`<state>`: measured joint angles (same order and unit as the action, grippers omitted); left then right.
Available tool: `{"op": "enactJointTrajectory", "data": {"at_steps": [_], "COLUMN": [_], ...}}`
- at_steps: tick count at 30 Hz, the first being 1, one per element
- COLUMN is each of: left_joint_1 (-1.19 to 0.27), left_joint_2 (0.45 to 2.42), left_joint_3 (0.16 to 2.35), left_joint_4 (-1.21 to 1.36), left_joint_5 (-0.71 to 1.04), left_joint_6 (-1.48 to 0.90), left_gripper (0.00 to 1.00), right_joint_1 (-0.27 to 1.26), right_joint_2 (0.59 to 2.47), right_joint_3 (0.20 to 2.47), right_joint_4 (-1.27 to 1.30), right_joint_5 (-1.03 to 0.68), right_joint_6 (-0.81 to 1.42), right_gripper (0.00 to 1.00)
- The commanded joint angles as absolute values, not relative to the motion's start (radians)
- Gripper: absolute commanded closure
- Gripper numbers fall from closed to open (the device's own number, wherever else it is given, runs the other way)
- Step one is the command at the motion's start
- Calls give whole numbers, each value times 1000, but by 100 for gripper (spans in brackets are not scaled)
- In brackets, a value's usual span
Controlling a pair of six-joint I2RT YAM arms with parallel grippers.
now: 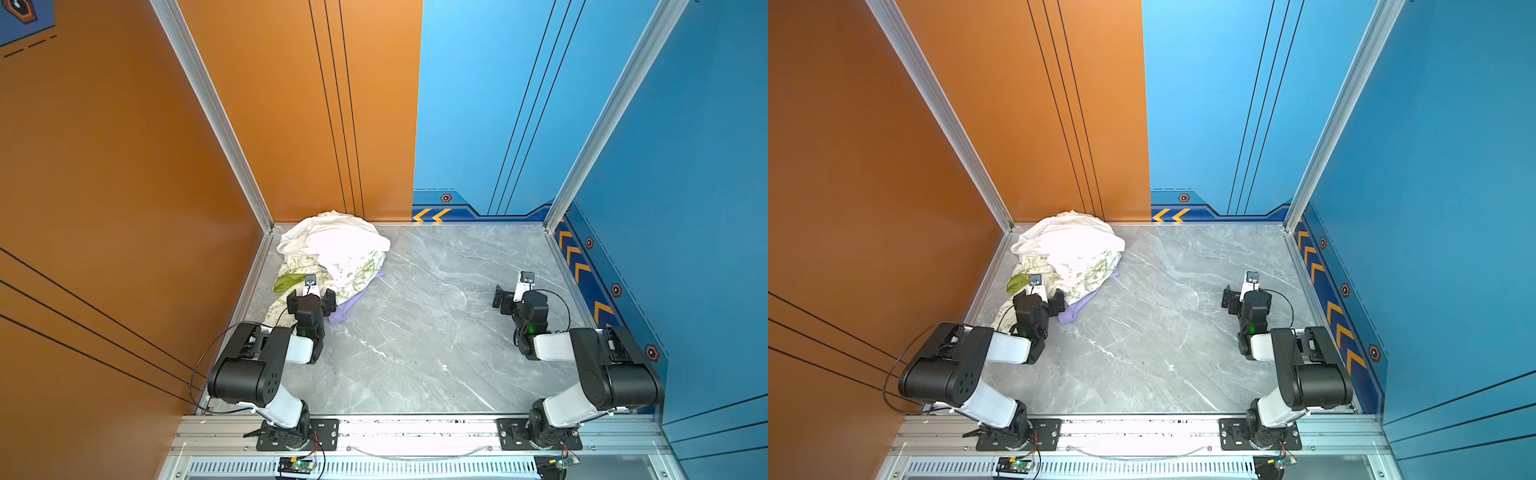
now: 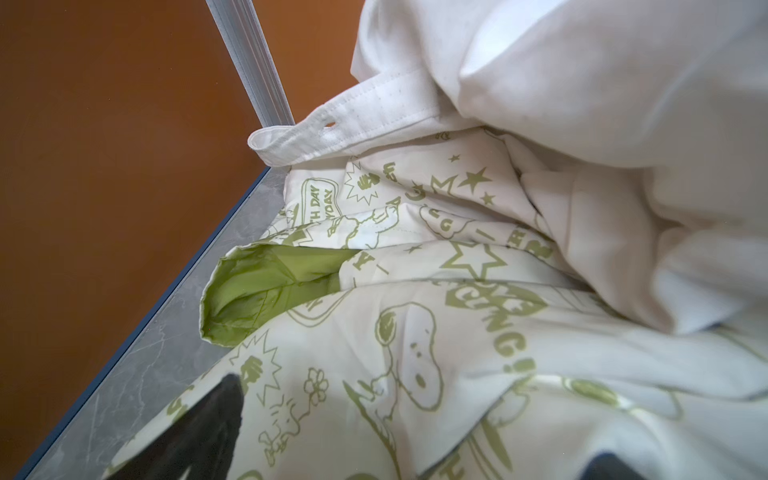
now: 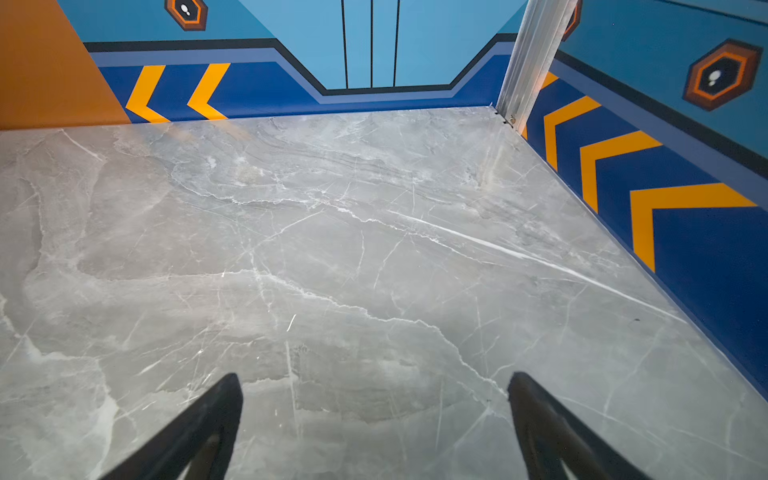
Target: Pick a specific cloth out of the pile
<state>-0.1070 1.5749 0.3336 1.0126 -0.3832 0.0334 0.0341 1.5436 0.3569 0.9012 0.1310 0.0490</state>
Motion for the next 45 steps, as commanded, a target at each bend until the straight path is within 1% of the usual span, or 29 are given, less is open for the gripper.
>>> {"op": "enactJointTrajectory", "data": {"at_steps": [1, 39, 45], "left_joint_1": [-103, -101, -79], "left_joint_2": [1574, 1575, 1572], "left_joint_3": [347, 350, 356], "left_joint_4": [1007, 1006, 988], "left_joint_5": [-367, -365, -352], "left_joint_6": [21, 21, 0], "left_gripper": [2, 2, 2], "right_joint_1": [33, 33, 31], "right_joint_2": [1547, 1548, 1547], "right_joint_3": [374, 375, 374], "right_joint_4": [908, 908, 907], "right_joint_5": [127, 127, 126], "right_joint_6": [57, 57, 56], "right_gripper": [0, 0, 0]}}
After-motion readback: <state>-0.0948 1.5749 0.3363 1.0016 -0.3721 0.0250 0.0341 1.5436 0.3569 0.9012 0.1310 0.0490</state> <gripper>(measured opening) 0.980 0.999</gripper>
